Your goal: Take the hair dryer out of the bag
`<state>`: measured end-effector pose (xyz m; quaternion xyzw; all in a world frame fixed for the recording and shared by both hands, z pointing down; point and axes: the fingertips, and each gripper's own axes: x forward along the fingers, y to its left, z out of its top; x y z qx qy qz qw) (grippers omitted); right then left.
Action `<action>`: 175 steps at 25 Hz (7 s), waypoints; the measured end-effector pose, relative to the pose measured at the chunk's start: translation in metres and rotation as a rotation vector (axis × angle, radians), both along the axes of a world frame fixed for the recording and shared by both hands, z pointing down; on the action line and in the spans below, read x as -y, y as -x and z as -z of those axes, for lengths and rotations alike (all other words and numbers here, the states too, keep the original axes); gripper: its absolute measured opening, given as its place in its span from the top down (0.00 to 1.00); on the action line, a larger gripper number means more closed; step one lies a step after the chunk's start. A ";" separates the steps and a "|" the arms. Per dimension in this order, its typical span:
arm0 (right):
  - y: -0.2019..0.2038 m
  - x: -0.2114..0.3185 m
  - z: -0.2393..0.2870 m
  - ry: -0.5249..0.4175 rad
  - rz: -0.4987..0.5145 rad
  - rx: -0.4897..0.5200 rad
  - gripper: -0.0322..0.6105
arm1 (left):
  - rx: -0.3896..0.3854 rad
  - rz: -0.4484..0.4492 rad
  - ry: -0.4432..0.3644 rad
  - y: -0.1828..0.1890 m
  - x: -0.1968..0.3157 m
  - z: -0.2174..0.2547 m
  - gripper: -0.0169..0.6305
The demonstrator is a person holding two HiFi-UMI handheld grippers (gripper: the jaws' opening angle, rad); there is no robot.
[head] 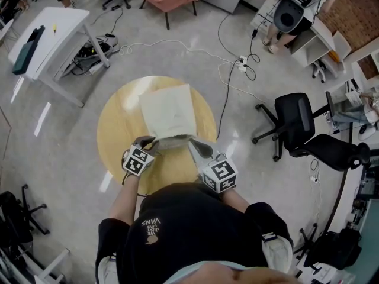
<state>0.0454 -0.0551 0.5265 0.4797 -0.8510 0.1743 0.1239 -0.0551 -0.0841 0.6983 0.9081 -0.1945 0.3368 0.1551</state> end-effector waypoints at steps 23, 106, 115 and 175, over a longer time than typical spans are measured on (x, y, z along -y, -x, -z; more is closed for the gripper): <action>0.027 0.010 -0.087 0.117 0.304 -0.211 0.95 | -0.091 0.216 0.150 -0.012 0.029 0.019 0.91; 0.048 0.065 -0.238 0.515 0.896 -0.837 0.39 | -0.045 0.213 0.180 -0.021 0.061 0.018 0.91; 0.048 0.069 -0.236 0.496 0.915 -0.814 0.40 | -0.008 0.215 0.172 -0.016 0.064 0.013 0.91; 0.050 -0.103 -0.100 0.661 1.389 -0.348 0.40 | 0.037 0.310 0.149 0.010 0.085 0.021 0.91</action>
